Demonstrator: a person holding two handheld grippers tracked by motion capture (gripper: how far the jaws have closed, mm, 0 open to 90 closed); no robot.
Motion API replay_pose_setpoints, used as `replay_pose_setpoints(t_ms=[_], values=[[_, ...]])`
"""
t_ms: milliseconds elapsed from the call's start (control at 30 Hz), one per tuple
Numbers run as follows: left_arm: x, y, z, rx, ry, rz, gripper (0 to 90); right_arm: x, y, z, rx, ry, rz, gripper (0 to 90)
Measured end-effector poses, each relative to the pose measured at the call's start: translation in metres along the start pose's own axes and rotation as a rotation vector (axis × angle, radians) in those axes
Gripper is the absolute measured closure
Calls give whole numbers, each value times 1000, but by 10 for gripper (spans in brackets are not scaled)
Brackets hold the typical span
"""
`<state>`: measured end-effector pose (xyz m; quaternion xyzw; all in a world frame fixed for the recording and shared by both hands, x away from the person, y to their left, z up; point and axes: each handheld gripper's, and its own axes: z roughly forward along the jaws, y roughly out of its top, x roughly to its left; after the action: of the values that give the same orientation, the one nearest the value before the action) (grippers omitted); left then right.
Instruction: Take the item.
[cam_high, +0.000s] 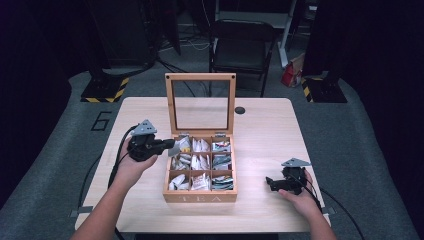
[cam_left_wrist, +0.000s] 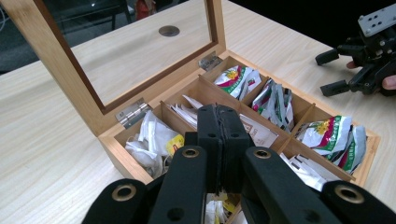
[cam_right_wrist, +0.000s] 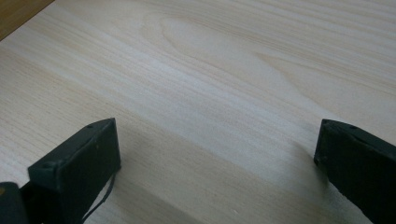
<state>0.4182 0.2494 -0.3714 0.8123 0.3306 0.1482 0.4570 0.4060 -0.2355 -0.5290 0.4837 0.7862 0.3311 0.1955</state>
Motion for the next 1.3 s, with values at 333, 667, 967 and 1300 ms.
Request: replay_pose_setpoints(t_ms=[333,667,967,1300], values=[[3,10,-15,-30,14,-13,894,0,0,0,-1,0,0,0],[8,13,-27,-47,28,-29,895,0,0,0,0,0,0,0],[15,14,-38,-54,47,-36,894,0,0,0,0,0,0,0],[25,14,-51,-71,87,-51,894,0,0,0,0,0,0,0]])
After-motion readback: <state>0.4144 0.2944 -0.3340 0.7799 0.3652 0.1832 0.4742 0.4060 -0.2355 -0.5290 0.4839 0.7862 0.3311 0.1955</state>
